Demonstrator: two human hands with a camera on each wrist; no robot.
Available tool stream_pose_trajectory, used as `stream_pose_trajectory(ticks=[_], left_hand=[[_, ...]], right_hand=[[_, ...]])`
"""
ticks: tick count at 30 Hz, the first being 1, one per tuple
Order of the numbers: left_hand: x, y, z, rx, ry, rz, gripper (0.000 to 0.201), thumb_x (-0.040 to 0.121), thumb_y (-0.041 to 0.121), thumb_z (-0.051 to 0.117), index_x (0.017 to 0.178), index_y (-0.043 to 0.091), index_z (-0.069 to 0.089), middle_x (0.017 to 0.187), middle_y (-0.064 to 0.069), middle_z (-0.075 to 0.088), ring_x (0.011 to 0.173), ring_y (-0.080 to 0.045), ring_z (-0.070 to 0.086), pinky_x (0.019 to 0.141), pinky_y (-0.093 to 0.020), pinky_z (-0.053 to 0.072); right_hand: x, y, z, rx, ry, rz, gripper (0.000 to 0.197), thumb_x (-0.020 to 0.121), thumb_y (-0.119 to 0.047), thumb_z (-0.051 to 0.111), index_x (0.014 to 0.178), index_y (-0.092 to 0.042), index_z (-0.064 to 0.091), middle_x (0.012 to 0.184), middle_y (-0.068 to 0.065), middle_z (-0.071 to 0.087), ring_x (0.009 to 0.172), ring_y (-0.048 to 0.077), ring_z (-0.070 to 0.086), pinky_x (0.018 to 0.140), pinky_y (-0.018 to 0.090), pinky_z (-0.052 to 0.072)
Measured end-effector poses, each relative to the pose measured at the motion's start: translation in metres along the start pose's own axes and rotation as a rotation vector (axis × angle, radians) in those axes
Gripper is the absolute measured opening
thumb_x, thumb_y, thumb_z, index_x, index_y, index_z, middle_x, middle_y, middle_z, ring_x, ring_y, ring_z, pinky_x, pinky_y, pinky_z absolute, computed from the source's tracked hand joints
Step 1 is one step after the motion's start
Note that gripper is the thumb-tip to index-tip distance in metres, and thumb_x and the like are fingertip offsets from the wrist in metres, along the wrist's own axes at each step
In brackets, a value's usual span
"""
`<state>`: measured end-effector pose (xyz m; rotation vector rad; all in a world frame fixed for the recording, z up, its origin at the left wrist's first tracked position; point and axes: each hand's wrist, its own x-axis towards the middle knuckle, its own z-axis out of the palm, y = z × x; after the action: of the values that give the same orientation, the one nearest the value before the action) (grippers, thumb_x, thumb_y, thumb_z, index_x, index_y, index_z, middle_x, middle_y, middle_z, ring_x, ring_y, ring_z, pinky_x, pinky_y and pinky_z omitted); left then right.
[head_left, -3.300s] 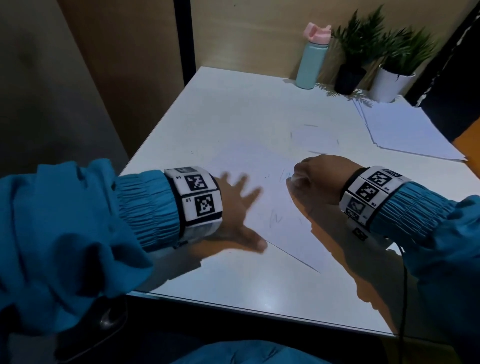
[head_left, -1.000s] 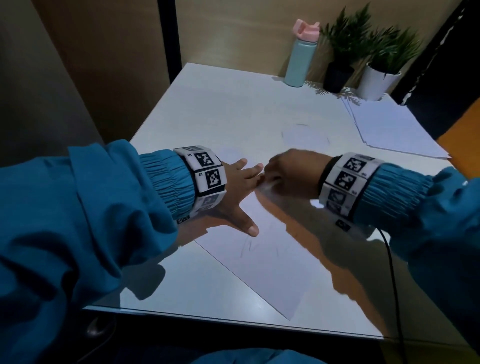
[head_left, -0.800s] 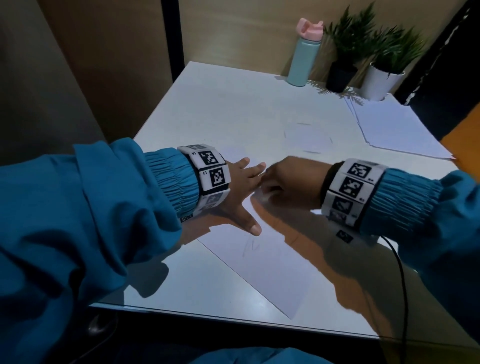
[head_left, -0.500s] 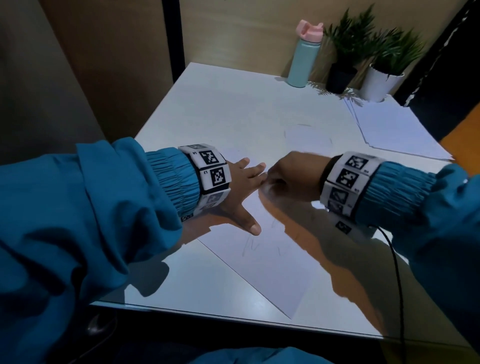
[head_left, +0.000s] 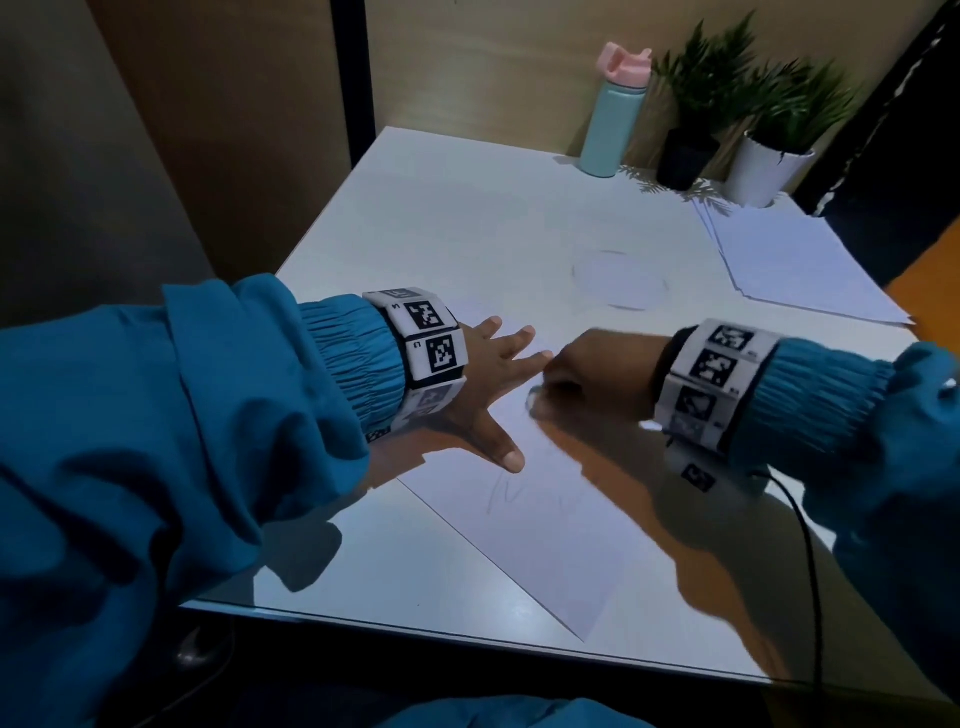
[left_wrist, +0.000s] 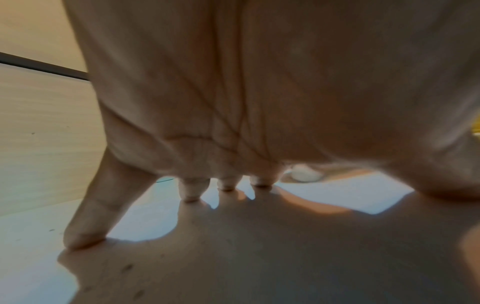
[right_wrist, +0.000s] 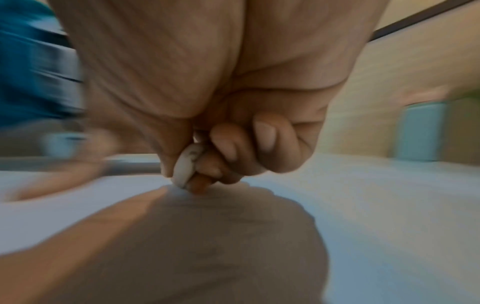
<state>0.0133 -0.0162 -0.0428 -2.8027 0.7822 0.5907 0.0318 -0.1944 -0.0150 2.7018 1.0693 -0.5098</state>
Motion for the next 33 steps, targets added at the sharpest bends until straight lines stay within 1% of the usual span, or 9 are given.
stream_pose_trajectory(ticks=[3, 5, 8, 12, 18, 22, 27, 31, 33], left_hand=[[-0.001, 0.003, 0.001, 0.012, 0.023, -0.008, 0.125, 0.064, 0.090, 0.050, 0.155, 0.032, -0.014, 0.164, -0.001, -0.017, 0.150, -0.033, -0.011, 0.117, -0.054, 0.006], [-0.001, 0.002, 0.000, 0.016, 0.011, -0.009, 0.125, 0.065, 0.089, 0.051, 0.155, 0.031, -0.015, 0.164, -0.001, -0.018, 0.150, -0.032, -0.012, 0.118, -0.053, 0.006], [-0.001, 0.001, -0.002, 0.012, -0.019, -0.009, 0.127, 0.064, 0.091, 0.049, 0.154, 0.032, -0.018, 0.163, 0.000, -0.021, 0.149, -0.032, -0.016, 0.117, -0.054, 0.005], [-0.001, 0.003, 0.002, 0.016, 0.021, -0.010, 0.125, 0.063, 0.091, 0.048, 0.154, 0.036, -0.016, 0.163, -0.001, -0.019, 0.150, -0.034, -0.012, 0.117, -0.056, 0.007], [-0.002, 0.002, -0.002, -0.003, -0.013, -0.010, 0.123, 0.066, 0.089, 0.051, 0.154, 0.036, -0.017, 0.163, 0.000, -0.021, 0.149, -0.032, -0.015, 0.117, -0.054, 0.004], [-0.003, 0.003, 0.000, 0.012, 0.011, -0.011, 0.123, 0.065, 0.090, 0.050, 0.154, 0.036, -0.016, 0.163, -0.001, -0.019, 0.150, -0.033, -0.013, 0.117, -0.054, 0.005], [-0.001, 0.001, 0.000, -0.010, -0.001, -0.008, 0.125, 0.063, 0.091, 0.050, 0.153, 0.037, -0.017, 0.163, 0.001, -0.020, 0.150, -0.032, -0.015, 0.117, -0.055, 0.004], [-0.002, 0.004, 0.002, 0.011, 0.026, -0.013, 0.123, 0.066, 0.088, 0.052, 0.154, 0.035, -0.015, 0.164, -0.001, -0.018, 0.150, -0.032, -0.013, 0.117, -0.053, 0.005], [-0.001, 0.004, 0.002, 0.017, 0.019, -0.014, 0.123, 0.066, 0.088, 0.051, 0.154, 0.034, -0.016, 0.163, -0.001, -0.019, 0.150, -0.033, -0.014, 0.117, -0.053, 0.005]], right_hand=[[0.006, 0.025, -0.006, -0.022, 0.069, 0.118, 0.041, 0.096, -0.047, 0.041, 0.063, -0.023, 0.046, 0.065, -0.008, 0.050, 0.080, 0.023, 0.056, 0.074, 0.029, 0.040], [0.001, 0.012, 0.001, 0.011, 0.060, 0.055, 0.040, 0.096, -0.046, 0.041, 0.062, -0.026, 0.044, 0.065, -0.008, 0.050, 0.077, 0.021, 0.056, 0.074, 0.029, 0.042], [-0.009, -0.011, 0.011, 0.065, 0.018, -0.057, 0.038, 0.095, -0.049, 0.042, 0.070, -0.023, 0.055, 0.076, -0.003, 0.062, 0.077, 0.017, 0.059, 0.076, 0.032, 0.048], [0.005, 0.026, -0.003, -0.045, 0.074, 0.100, 0.039, 0.097, -0.048, 0.039, 0.080, -0.019, 0.059, 0.075, -0.003, 0.057, 0.088, 0.023, 0.062, 0.077, 0.030, 0.044], [-0.010, -0.001, 0.010, 0.065, 0.017, -0.056, 0.038, 0.095, -0.051, 0.041, 0.069, -0.026, 0.052, 0.075, -0.006, 0.059, 0.075, 0.014, 0.057, 0.077, 0.030, 0.047], [0.001, 0.030, 0.000, -0.023, 0.063, 0.116, 0.046, 0.097, -0.053, 0.039, 0.081, -0.015, 0.060, 0.080, -0.001, 0.061, 0.083, 0.021, 0.058, 0.077, 0.031, 0.045], [-0.012, -0.001, 0.015, 0.038, 0.046, -0.077, 0.041, 0.097, -0.050, 0.040, 0.081, -0.019, 0.062, 0.078, -0.004, 0.064, 0.076, 0.014, 0.058, 0.075, 0.030, 0.045], [-0.002, 0.030, -0.003, 0.002, 0.042, 0.097, 0.040, 0.097, -0.050, 0.040, 0.074, -0.021, 0.055, 0.070, -0.008, 0.054, 0.081, 0.020, 0.058, 0.073, 0.028, 0.040], [-0.004, 0.030, 0.000, 0.019, 0.041, 0.091, 0.043, 0.097, -0.052, 0.040, 0.076, -0.018, 0.057, 0.071, -0.006, 0.055, 0.078, 0.020, 0.056, 0.073, 0.029, 0.040]])
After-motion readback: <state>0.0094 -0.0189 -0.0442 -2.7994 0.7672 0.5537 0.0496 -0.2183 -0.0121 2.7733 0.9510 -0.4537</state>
